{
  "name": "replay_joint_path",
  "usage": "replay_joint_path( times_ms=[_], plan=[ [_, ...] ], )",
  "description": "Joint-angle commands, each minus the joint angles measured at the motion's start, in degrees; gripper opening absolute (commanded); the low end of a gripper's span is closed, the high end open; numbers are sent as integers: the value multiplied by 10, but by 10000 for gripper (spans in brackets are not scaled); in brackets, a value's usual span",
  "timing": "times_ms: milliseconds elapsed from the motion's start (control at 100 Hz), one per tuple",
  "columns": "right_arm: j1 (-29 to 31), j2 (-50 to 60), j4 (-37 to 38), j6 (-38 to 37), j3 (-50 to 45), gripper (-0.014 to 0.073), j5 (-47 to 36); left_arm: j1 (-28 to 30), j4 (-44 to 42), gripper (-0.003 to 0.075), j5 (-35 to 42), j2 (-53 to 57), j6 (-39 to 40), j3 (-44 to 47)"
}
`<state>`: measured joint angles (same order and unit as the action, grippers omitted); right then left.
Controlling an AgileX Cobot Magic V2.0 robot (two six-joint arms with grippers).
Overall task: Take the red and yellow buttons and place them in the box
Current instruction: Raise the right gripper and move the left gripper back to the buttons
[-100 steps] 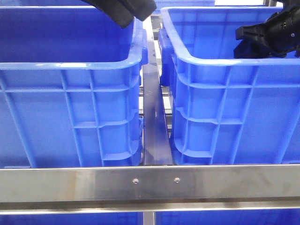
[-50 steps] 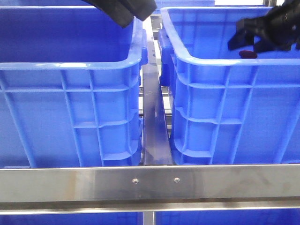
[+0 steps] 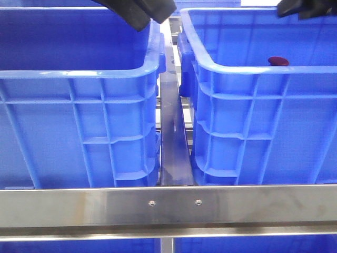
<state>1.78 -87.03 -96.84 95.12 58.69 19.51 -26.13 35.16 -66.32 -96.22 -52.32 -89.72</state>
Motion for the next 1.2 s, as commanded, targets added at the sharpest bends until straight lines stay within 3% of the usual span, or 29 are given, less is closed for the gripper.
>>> replay_joint_path(
  times_ms=[0,150,340,630,730,1010,1190],
  plan=[
    [3,67,-14,3,-18,202,22,-4,33,659,15,30,1,-17],
    [3,146,-14,-1,-77,56,23,-4,33,659,15,30,1,-17],
    [3,252,-14,-1,-156,-62,39,-4,33,659,15,30,1,-17],
    [3,397,-14,-1,-234,-69,52,-1,26,658,19,30,12,-17],
    [3,424,-14,-1,-241,-69,50,-1,-32,658,32,30,72,-35],
    [3,434,-14,-1,-241,-69,50,-1,-278,658,42,30,360,-99],
    [3,434,-14,-1,-241,-69,51,-1,-403,658,3,29,519,-99]
  ],
)
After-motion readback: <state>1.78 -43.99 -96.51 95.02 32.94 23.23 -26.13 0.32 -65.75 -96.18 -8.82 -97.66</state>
